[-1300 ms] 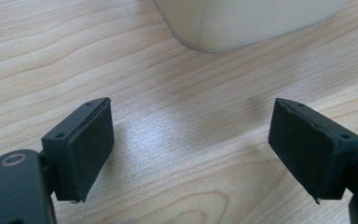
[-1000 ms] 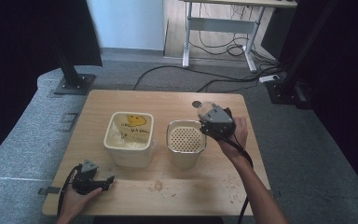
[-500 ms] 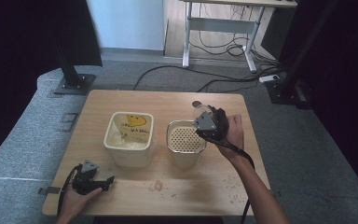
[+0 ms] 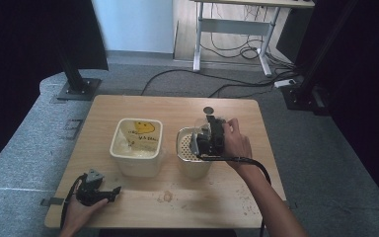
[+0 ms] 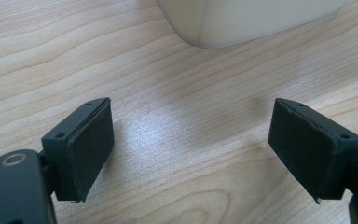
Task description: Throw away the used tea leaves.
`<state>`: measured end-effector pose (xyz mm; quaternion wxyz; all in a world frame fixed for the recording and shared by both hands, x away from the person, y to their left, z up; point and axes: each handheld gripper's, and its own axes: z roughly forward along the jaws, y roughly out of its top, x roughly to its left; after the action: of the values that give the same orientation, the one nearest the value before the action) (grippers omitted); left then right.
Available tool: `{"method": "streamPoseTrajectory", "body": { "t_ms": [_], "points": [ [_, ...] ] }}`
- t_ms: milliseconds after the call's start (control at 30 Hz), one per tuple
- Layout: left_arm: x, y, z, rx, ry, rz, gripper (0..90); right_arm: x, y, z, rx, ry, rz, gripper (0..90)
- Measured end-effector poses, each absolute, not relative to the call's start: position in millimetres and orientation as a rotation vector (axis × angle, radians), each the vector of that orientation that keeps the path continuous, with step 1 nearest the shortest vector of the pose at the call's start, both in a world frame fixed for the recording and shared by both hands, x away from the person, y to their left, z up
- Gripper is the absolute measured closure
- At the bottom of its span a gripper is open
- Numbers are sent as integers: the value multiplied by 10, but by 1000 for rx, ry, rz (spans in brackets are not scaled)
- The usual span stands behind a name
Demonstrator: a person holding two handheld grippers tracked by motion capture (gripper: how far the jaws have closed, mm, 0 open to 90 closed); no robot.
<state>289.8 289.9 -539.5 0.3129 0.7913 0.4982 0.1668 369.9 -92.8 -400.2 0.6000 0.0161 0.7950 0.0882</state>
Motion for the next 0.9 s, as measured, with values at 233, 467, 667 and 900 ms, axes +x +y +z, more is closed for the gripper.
{"method": "streamPoseTrajectory", "body": {
  "t_ms": [233,467,667,900],
  "points": [
    [2899,2906,-5392,2090,1314,437,144,3716,-866,-4075,-72,1796,89,396],
    [2901,2908,-5392,2093,1316,436,144,3717,-829,-4123,-213,1710,-62,398],
    [2903,2911,-5392,2093,1318,434,144,3724,-811,-4163,-399,1597,-263,402],
    [2905,2909,-5396,2094,1320,433,144,3722,-801,-4155,-477,1523,-340,406]
  ]
}}
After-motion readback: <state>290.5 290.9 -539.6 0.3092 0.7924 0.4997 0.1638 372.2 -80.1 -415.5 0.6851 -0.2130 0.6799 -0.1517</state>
